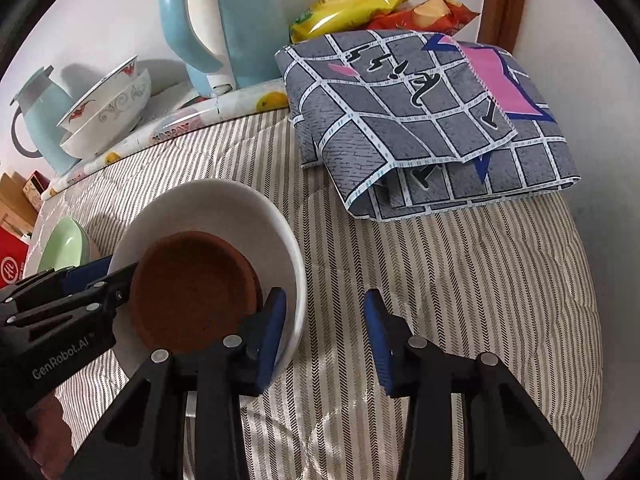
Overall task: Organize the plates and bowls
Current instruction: 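Grasp the white bowl rim with the left tool and lift it, then carry the white bowl with the left tool toward the green plate stack, then lower the white bowl onto the green plate stack and open the left tool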
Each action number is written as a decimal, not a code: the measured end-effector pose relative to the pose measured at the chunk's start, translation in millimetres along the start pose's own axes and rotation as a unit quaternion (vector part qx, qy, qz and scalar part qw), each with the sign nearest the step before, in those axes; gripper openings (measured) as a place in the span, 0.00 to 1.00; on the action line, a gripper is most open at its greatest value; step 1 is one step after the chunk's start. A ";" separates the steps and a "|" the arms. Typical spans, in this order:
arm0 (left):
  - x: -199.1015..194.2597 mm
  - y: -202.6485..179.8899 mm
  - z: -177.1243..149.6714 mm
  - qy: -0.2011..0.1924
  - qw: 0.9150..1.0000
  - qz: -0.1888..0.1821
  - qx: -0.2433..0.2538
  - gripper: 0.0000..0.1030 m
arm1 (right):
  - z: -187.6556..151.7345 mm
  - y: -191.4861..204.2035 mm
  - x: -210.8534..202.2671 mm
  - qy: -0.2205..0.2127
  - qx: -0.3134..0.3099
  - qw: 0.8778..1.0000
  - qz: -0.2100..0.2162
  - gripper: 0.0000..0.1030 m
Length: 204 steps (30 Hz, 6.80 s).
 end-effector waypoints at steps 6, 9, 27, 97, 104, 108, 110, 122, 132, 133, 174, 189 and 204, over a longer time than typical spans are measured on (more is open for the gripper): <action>7.2 -2.8 0.2 0.005 1.000 -0.004 0.005 0.37 | 1.8 -3.0 5.4 0.008 0.008 1.000 0.005 0.40; 9.7 -0.8 1.5 0.007 1.000 -0.010 0.000 0.37 | 2.1 -1.9 5.5 0.007 0.001 1.000 0.002 0.42; 7.1 -11.1 0.2 -0.012 0.999 -0.052 -0.007 0.10 | 2.1 3.9 8.0 0.005 0.016 0.997 0.072 0.14; -116.7 19.9 -48.8 -0.106 0.993 -0.049 -0.011 0.08 | -49.0 54.0 -113.8 -0.090 0.023 0.994 0.061 0.10; -120.3 34.1 -52.2 -0.109 0.993 -0.049 -0.022 0.08 | -48.8 68.2 -114.2 -0.090 0.014 0.994 0.063 0.10; -122.2 41.2 -53.1 -0.109 0.993 -0.045 -0.024 0.08 | -48.1 76.2 -114.5 -0.092 0.009 0.994 0.064 0.10; -123.8 45.1 -52.8 -0.111 0.993 -0.043 -0.024 0.08 | -48.1 78.7 -114.0 -0.093 0.008 0.993 0.066 0.10; -128.3 66.1 -49.8 -0.115 0.992 -0.041 -0.038 0.08 | -43.8 99.5 -112.2 -0.097 0.000 0.993 0.073 0.10; -126.9 91.6 -42.5 -0.115 0.991 -0.033 -0.054 0.08 | -36.4 121.2 -102.6 -0.093 -0.013 0.992 0.079 0.10; -126.5 94.9 -41.6 -0.115 0.991 -0.032 -0.056 0.08 | -35.2 123.6 -101.5 -0.093 -0.014 0.992 0.080 0.10; -70.7 191.3 -35.5 -0.078 0.990 -0.026 -0.118 0.08 | -13.0 209.0 -25.7 -0.042 -0.059 0.993 0.091 0.10; -27.1 210.1 -41.6 -0.036 0.991 -0.017 -0.130 0.08 | -12.2 219.7 20.8 0.000 -0.061 0.994 0.095 0.10; -4.0 217.8 -37.5 -0.012 0.990 -0.020 -0.139 0.08 | -5.9 223.5 48.2 0.032 -0.070 0.993 0.092 0.10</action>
Point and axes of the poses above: each gripper's, at about its wrist camera, not at the fingertips, and x roughly the way its jaws point, y to its left, z to its top, the point moved 4 cm from there along x, roughly the way its jaws point, and after that the axes turned 12 degrees about z, right-handed, at the moved point
